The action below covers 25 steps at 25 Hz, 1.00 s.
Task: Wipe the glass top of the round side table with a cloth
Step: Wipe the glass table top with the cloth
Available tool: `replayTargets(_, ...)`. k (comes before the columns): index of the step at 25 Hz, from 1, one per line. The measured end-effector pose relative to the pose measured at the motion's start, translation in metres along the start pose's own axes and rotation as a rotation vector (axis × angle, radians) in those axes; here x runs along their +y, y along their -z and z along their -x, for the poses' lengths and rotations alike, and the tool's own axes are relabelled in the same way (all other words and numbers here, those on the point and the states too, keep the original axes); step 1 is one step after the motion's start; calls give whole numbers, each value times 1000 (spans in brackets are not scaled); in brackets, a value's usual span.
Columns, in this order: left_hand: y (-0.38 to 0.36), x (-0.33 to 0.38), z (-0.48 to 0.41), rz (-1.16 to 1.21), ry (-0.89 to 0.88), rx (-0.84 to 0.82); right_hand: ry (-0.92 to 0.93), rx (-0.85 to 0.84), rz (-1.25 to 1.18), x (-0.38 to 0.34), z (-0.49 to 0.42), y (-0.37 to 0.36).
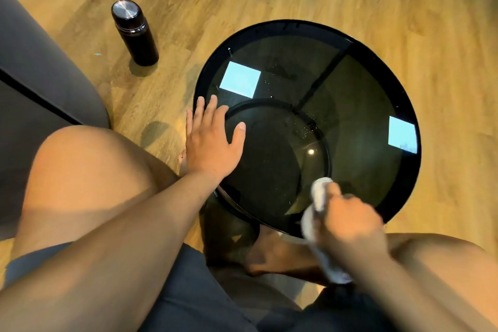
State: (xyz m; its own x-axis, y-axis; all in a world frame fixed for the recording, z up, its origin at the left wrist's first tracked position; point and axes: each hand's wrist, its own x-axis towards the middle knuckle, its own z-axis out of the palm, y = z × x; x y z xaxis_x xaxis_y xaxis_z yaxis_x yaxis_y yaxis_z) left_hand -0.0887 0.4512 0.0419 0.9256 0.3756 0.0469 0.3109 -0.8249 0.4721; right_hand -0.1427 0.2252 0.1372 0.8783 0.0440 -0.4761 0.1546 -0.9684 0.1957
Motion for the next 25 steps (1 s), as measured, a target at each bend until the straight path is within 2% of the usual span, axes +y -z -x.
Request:
replayTargets(4, 0, -1, 1, 1, -7, 12, 224, 43, -215, -74, 10, -3)
replayTargets(6, 0, -1, 1, 4, -7, 16, 312, 110, -252, -65, 0, -6)
replayTargets(8, 1, -1, 1, 13, -8, 6, 334, 107, -202, -23, -2, -13)
replayTargets(10, 2, 0, 1, 14, -5, 2, 196, 153, -155, 35, -9, -18)
replayTargets(12, 2, -1, -1, 16, 1, 8, 35, 272, -183, 87, -35, -18)
replayTargets(14, 2, -1, 1, 20, 0, 4, -153, 291, -200, 117, -70, -4)
replayTargets(16, 1, 0, 0, 15, 6, 12, -272, 301, -267, 119, -97, 9)
replayTargets(18, 0, -1, -1, 14, 8, 15, -300, 352, -314, 91, -100, 10)
replayTargets(19, -1, -2, -1, 17, 6, 15, -247, 378, -279, 66, -91, 8)
replayTargets(21, -1, -2, -1, 31, -6, 15, -12, 378, -195, 11, -59, -3)
replayTargets(23, 0, -3, 0, 39, -20, 10, 222, 290, -163, -27, -27, -12)
replayTargets(25, -1, -3, 1, 36, -19, 9, 328, 194, -174, -24, -25, -11)
